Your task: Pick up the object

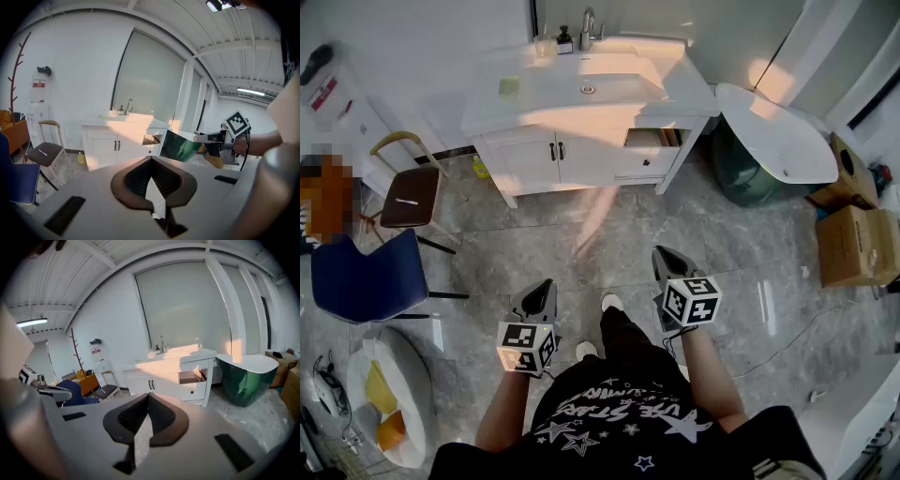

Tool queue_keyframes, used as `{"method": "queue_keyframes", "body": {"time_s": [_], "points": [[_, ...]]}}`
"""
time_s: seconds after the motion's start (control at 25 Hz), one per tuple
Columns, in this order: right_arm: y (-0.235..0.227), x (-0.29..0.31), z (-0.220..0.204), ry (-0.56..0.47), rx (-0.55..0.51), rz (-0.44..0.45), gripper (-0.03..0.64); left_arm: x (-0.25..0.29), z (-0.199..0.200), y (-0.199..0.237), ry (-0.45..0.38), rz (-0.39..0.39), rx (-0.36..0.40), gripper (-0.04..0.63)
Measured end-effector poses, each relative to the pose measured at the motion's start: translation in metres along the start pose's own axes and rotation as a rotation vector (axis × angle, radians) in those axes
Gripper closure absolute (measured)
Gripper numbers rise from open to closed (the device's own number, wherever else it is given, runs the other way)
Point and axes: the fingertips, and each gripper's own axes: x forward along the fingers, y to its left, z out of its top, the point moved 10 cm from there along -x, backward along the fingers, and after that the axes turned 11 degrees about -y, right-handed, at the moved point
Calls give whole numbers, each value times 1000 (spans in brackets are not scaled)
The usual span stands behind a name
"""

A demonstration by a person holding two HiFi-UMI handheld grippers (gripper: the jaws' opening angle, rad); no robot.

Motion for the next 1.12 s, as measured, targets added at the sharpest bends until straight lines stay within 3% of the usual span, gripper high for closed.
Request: {"method": "queue_keyframes", "body": {"time_s": [0.4, 0.6, 0.8, 1.04, 1.12], "points": [[8, 14, 20, -24, -13, 28, 605, -3, 14, 9, -25, 25, 1, 580], [15, 10, 8, 0, -11, 33, 604, -4, 5, 11, -15, 7, -23, 580], [21, 3, -11, 26, 29, 1, 604, -21, -14, 14, 18, 10, -51, 580], [32, 10, 2, -36, 108, -31, 599, -39, -3, 27, -11, 28, -44, 580], [37, 15, 7, -52, 107, -20, 495, -40, 3, 31, -24, 33, -24, 580]]}}
